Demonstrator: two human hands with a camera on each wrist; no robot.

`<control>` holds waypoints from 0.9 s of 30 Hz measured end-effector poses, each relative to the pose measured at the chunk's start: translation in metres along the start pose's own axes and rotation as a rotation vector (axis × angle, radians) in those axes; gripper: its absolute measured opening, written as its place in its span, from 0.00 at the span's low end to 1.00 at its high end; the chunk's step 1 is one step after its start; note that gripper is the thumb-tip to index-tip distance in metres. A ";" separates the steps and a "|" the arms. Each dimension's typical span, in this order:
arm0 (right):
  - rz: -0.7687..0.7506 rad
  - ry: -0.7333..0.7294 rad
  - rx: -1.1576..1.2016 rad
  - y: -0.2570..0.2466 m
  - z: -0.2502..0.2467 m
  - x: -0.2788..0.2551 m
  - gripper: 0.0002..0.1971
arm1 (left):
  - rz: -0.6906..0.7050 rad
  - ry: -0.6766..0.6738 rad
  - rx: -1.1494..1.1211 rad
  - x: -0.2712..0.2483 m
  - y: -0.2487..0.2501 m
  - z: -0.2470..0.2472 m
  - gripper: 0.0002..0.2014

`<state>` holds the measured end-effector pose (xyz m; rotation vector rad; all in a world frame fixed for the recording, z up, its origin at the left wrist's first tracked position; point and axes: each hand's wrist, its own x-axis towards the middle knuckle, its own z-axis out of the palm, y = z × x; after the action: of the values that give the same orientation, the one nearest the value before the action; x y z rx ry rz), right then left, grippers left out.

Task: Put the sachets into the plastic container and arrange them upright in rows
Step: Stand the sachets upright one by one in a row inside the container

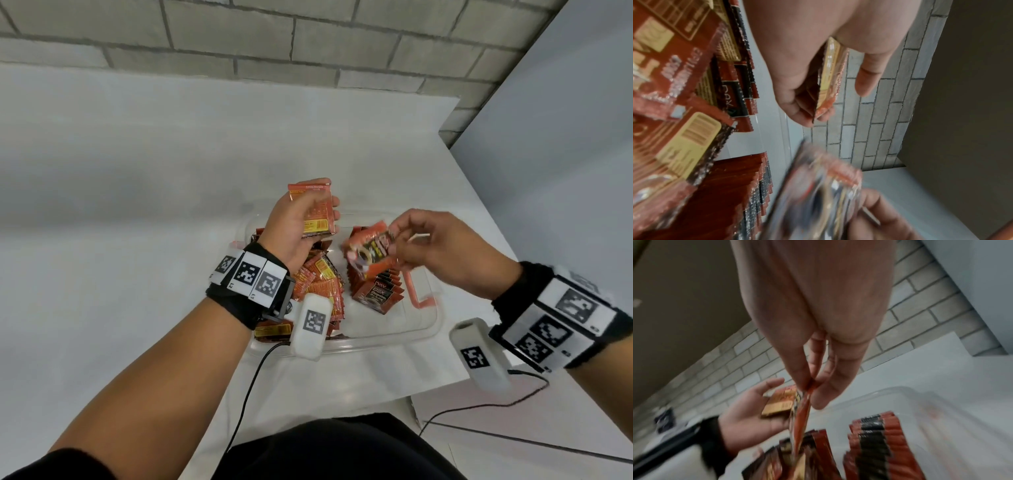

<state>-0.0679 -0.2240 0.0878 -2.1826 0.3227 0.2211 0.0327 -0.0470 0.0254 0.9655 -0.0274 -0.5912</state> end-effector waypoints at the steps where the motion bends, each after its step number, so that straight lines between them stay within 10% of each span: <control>1: -0.008 -0.048 -0.131 0.006 0.002 -0.005 0.06 | 0.001 0.011 -0.006 0.000 0.000 0.000 0.05; 8: -0.088 -0.173 -0.672 0.036 0.021 -0.009 0.05 | -0.033 0.030 -0.057 0.001 0.000 0.000 0.10; 27: -0.097 -0.167 -1.145 0.037 0.041 -0.001 0.06 | -0.055 0.051 0.024 -0.003 0.003 0.005 0.08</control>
<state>-0.0819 -0.2117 0.0356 -3.2564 -0.0495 0.6474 0.0305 -0.0480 0.0314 1.0066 0.0377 -0.6183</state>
